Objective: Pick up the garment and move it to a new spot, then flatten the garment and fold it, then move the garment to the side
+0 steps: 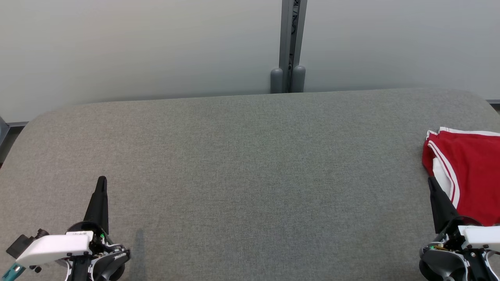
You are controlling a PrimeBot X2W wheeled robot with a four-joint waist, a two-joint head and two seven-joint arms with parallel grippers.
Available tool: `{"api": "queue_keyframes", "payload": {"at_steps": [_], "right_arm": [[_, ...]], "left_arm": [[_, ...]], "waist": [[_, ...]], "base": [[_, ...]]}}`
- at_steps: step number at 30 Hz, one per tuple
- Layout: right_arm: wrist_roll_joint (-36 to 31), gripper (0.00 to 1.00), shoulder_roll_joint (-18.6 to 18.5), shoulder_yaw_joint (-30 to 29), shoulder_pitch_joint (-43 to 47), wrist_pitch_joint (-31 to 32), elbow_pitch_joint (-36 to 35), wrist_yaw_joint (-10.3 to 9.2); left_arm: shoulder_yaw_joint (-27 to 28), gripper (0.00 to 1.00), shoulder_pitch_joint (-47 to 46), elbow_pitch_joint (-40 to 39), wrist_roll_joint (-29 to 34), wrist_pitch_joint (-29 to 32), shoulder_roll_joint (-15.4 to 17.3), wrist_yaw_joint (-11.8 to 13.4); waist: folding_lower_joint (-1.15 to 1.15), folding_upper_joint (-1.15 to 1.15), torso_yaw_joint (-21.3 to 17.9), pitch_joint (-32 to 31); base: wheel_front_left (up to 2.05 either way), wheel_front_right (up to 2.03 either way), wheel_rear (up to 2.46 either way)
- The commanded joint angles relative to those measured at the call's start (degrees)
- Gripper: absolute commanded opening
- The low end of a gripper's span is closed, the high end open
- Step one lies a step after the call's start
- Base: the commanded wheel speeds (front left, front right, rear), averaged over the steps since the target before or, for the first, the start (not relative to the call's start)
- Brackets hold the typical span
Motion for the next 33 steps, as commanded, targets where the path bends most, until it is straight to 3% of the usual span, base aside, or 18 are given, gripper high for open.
{"api": "queue_keyframes", "payload": {"at_steps": [1,33], "right_arm": [[0.05,0.00,-0.18,-0.08,-0.48,0.20,0.13,0.02],[0.02,0.00,-0.17,-0.08,-0.49,0.23,0.14,0.02]], "left_arm": [[0.22,0.00,-0.75,0.03,-0.06,0.18,0.30,-0.17],[0.22,0.00,-0.75,0.02,-0.06,0.18,0.30,-0.17]], "waist": [[0.00,0.00,0.00,0.00],[0.00,0.00,0.00,0.00]], "base": [[0.00,0.00,0.00],[0.00,0.00,0.00]]}}
